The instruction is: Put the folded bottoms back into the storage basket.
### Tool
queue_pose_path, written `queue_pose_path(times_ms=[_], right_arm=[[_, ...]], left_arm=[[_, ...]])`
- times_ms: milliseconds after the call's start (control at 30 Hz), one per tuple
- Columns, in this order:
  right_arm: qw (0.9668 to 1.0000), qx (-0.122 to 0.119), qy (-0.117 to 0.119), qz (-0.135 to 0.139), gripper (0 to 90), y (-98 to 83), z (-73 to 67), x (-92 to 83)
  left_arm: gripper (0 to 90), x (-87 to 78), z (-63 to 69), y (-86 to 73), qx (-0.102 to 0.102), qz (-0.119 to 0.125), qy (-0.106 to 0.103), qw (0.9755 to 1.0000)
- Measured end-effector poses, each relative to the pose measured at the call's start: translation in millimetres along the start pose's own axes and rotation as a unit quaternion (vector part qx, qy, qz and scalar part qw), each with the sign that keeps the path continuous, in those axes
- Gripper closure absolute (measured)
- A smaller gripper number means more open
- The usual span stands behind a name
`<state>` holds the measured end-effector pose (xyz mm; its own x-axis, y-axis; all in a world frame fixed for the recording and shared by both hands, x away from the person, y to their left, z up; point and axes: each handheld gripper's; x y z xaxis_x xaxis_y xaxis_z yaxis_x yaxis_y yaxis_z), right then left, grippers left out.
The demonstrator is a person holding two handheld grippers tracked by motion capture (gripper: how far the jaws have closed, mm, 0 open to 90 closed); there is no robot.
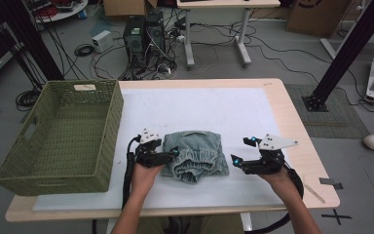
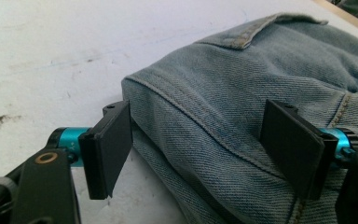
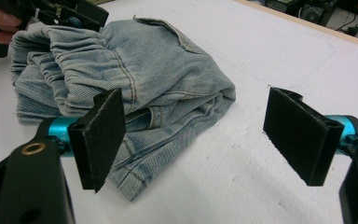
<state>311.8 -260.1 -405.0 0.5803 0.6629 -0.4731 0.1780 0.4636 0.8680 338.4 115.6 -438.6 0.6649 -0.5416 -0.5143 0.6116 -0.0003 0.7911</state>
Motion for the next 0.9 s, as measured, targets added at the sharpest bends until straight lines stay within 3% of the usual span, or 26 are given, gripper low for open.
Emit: queue_pose_path(times_ms=[400, 600, 800, 833, 867, 900], right_arm=[[1.0, 0.004, -0.002, 0.0, 21.3, -2.5, 1.0, -1.9], [1.0, 0.004, -0.003, -0.002, 21.3, -3.7, 1.5, -1.1], [1.0, 0.003, -0.002, 0.0, 21.3, -2.6, 1.1, -0.9], [1.0, 0.003, -0.003, 0.001, 21.3, -2.4, 1.1, -1.2], [1.0, 0.004, -0.003, 0.0, 21.3, -2.5, 1.2, -1.7], [1.0, 0.004, -0.003, 0.0, 21.3, -2.8, 1.5, -2.0]], left_arm=[[25.0, 12.0, -5.8, -7.8, -0.038, -0.024, -0.019, 0.9988], [25.8, 13.9, -6.5, -7.4, -0.044, -0.033, -0.023, 0.9982], [34.4, 14.6, -6.0, -7.3, -0.043, -0.041, -0.031, 0.9978], [38.9, 14.6, -6.0, -7.3, -0.043, -0.041, -0.031, 0.9978], [48.2, 14.5, -3.7, -8.0, -0.033, -0.042, -0.043, 0.9976], [50.6, 14.7, -2.5, -8.2, -0.028, -0.041, -0.04, 0.998]])
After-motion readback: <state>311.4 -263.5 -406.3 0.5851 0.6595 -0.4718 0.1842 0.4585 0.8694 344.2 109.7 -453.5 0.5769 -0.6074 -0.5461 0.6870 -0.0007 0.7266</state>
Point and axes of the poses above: each handheld gripper's, and its own axes: x roughly forward along the jaws, y roughly out of its top, z roughly to its right, and after that the axes turned 9 degrees about -x, right-handed
